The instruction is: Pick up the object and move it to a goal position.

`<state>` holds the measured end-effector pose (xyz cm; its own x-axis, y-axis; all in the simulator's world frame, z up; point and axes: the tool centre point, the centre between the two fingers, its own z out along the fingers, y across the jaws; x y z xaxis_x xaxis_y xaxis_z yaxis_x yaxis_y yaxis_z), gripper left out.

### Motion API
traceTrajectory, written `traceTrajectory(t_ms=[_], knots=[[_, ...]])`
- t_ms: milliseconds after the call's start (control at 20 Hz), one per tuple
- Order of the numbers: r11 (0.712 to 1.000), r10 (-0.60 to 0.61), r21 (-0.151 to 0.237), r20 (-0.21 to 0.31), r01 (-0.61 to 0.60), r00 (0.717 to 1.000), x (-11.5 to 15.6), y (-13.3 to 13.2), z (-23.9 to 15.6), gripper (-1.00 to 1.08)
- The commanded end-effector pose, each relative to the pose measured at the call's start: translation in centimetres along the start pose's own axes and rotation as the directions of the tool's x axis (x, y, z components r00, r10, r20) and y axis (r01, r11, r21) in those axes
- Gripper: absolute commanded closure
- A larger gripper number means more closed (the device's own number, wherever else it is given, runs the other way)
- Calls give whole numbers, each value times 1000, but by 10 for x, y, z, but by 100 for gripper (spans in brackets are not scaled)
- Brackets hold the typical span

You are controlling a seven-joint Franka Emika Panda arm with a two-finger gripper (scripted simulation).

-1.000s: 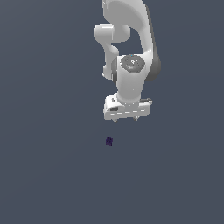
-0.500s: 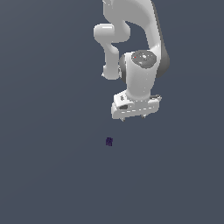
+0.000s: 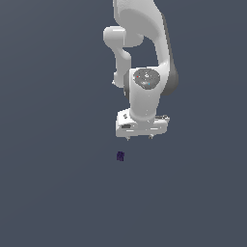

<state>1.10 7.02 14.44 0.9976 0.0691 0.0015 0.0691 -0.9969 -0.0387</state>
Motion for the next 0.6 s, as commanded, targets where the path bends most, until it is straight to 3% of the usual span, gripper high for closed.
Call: traceTrajectory(t_ms=[0,550], knots=[[999,48,-5,0,-48,999,7,17,13,-92],[974,226,-34,-7,-226,974,25,83,63,-92]])
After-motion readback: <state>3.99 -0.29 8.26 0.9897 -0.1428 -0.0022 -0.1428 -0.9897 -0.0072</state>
